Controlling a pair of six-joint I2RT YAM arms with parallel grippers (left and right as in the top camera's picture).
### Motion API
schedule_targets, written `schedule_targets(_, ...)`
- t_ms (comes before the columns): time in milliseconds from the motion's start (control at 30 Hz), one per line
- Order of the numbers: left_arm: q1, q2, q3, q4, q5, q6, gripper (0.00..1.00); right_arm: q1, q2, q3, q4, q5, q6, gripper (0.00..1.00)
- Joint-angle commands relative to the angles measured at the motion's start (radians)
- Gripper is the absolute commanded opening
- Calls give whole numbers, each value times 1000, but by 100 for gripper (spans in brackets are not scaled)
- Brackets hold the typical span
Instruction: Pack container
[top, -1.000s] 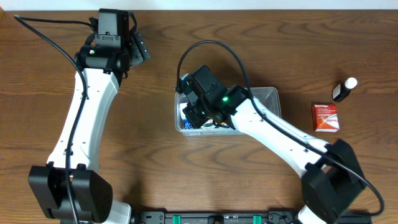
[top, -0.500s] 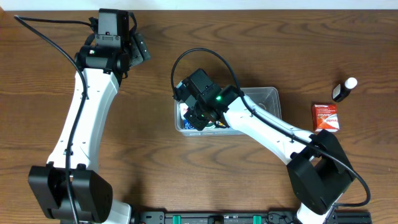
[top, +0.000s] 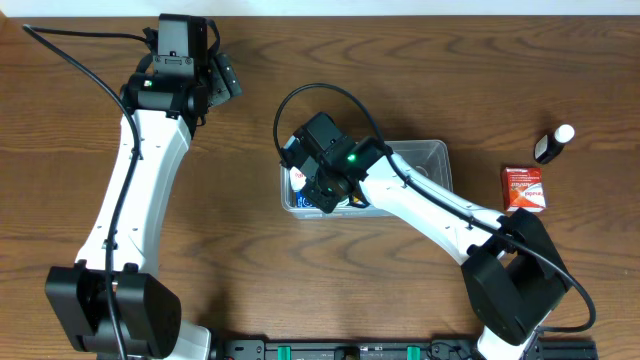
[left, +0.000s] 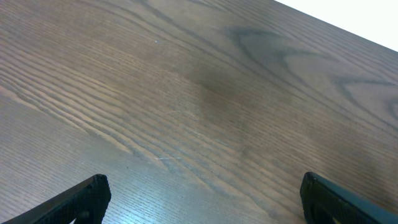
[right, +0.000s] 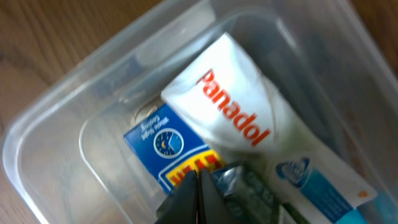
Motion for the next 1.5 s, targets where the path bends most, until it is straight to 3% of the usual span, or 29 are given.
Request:
schedule_targets(0,0,-4,10,-2,-11,18,98,10,7,16,-19,35,-37,1)
schedule_targets(700,0,-4,10,-2,-11,18,98,10,6,17,-111,166,-60,1)
schedule_targets(1000,0,-4,10,-2,-11,18,98,10,6,18,-117,198,-188,1)
schedule_targets(1467,0,-4,10,-2,-11,18,98,10,6,108,-205,302,-219,1)
